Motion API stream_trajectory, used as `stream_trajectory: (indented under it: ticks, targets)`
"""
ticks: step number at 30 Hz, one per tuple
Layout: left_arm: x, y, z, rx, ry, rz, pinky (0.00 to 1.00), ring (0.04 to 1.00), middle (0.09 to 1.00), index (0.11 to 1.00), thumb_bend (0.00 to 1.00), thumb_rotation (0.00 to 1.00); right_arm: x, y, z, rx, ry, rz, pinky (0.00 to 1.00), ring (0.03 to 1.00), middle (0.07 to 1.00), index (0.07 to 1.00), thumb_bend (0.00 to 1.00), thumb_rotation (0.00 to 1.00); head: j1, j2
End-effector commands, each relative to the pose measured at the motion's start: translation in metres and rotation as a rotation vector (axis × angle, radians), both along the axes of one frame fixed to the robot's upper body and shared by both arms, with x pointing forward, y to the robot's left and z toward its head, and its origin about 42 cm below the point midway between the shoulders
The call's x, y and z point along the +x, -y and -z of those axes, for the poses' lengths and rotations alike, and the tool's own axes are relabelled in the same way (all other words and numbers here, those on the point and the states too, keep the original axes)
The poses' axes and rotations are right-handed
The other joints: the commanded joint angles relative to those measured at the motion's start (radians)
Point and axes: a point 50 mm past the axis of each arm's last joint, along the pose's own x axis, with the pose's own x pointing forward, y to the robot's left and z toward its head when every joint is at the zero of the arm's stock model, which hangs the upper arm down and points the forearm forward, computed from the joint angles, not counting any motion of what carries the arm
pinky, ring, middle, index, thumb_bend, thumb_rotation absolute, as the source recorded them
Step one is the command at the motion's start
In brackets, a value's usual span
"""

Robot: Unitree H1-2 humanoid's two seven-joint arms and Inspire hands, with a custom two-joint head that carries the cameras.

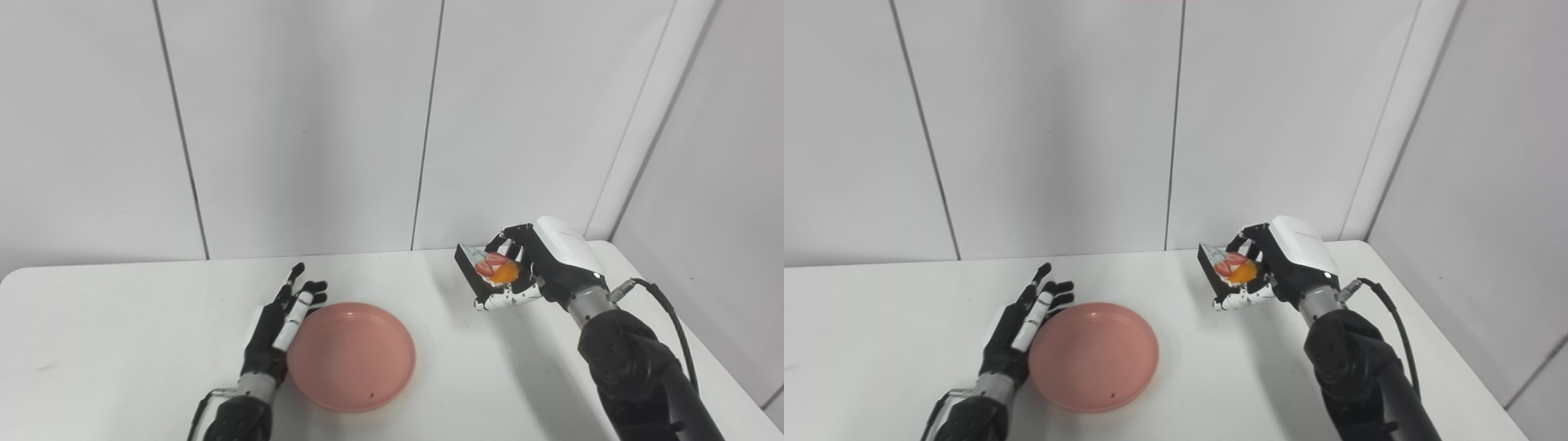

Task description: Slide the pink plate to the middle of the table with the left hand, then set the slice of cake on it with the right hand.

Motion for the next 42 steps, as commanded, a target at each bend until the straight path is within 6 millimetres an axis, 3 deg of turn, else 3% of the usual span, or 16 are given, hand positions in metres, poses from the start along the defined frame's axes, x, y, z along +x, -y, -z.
stream_trajectory:
  ticks: [1, 8, 16, 28, 42]
  targets:
    - [-0.021, 0.012, 0.038, 0.004, -0.109, 0.012, 0.71, 0.776, 0.790, 0.928, 0.67, 0.75, 0.005, -0.009, -0.026, -0.022, 0.110, -0.060, 0.19, 0.253, 0.341, 0.491, 0.52, 0.14, 0.006, 0.003]
    - [-0.023, 0.022, 0.038, -0.008, -0.114, 0.011, 0.70, 0.757, 0.772, 0.923, 0.71, 0.73, 0.014, -0.044, -0.022, -0.019, 0.078, -0.152, 0.15, 0.211, 0.300, 0.490, 0.53, 0.14, 0.044, 0.010]
    - [-0.024, 0.029, 0.038, -0.023, -0.127, 0.013, 0.71, 0.755, 0.767, 0.917, 0.71, 0.69, 0.008, -0.086, -0.010, -0.036, 0.046, -0.259, 0.14, 0.200, 0.290, 0.490, 0.52, 0.14, 0.064, 0.019]
    - [-0.024, 0.034, 0.038, -0.009, -0.119, 0.010, 0.68, 0.736, 0.758, 0.909, 0.69, 0.70, 0.000, -0.104, 0.012, -0.035, -0.055, -0.299, 0.13, 0.198, 0.297, 0.488, 0.52, 0.13, 0.078, 0.025]
    - [-0.023, 0.035, 0.038, 0.019, -0.112, 0.003, 0.65, 0.716, 0.744, 0.903, 0.68, 0.72, 0.018, -0.123, 0.049, -0.080, -0.123, -0.320, 0.13, 0.203, 0.307, 0.488, 0.52, 0.13, 0.086, 0.028]
